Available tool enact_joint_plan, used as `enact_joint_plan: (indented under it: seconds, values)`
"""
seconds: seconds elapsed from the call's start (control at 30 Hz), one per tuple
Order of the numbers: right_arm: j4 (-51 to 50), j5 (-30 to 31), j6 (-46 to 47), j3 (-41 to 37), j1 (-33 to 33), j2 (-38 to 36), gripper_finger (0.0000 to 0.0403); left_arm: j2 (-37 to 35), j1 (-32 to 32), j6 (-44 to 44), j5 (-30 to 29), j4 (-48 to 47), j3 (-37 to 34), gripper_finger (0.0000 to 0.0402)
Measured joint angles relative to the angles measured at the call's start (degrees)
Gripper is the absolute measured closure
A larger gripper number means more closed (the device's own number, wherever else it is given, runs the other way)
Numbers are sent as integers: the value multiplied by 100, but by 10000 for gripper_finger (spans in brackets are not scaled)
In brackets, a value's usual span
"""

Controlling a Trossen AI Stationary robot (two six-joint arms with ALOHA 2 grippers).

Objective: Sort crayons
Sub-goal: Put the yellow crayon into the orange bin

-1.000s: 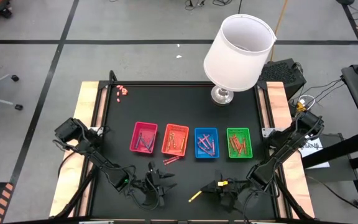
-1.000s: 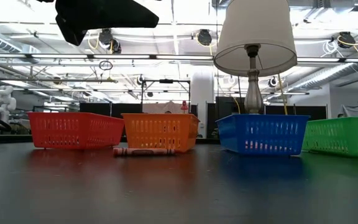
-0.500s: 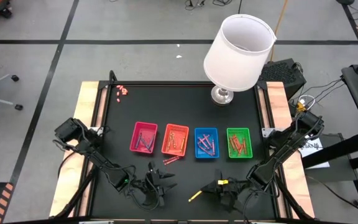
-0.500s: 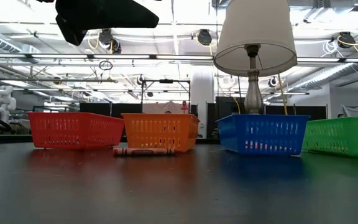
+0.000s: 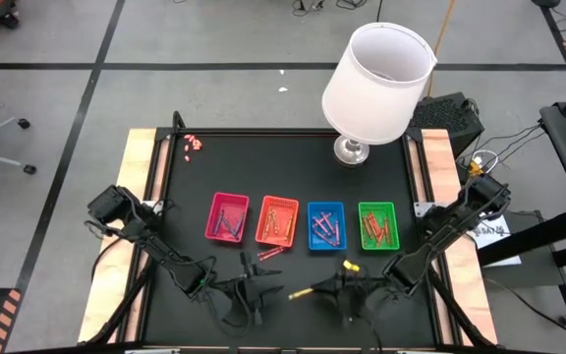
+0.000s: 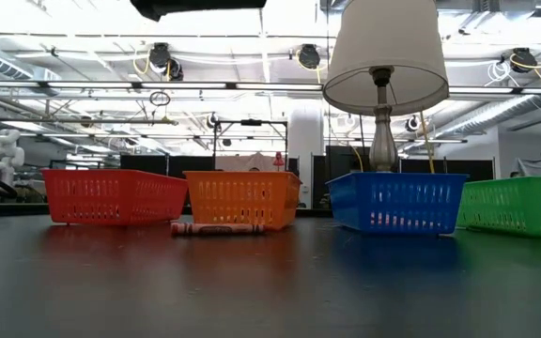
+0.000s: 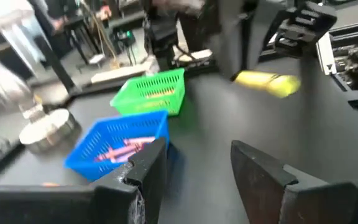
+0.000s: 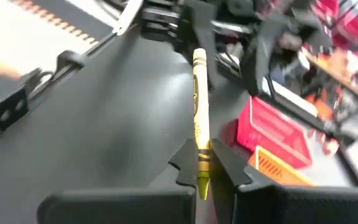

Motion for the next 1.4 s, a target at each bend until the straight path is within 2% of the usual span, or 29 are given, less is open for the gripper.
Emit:
enact_joint_plan:
  seconds: [0.23, 0.4, 0.57, 0.73, 0.87, 1.0, 1.2, 1.4]
  values:
    - [-123, -7, 1362, 1, -321, -4, 399, -7, -102, 185, -36, 68, 0, 223]
    - [-238, -31, 1734, 1, -426, -4, 399, -17, -220, 194, -207, 135, 0, 223]
    - [-262, -482, 1894, 1, -537, -4, 399, -20, -160, 138, -177, 462, 0, 217]
    - [-271, -619, 1984, 1, -595, -4, 399, -20, -154, 137, -144, 526, 0, 167]
    - [-278, -619, 1973, 1, -607, -4, 399, -20, -132, 5, 307, 523, 0, 112]
    - [-276, -621, 1838, 1, -607, -4, 399, -20, 60, -13, 397, 517, 0, 79]
    - [-275, -621, 1792, 1, -607, -4, 399, 13, 416, -124, 985, 503, 0, 86]
    - [-278, -619, 1687, 1, -607, -4, 398, 13, 528, -165, 1294, 473, 0, 129]
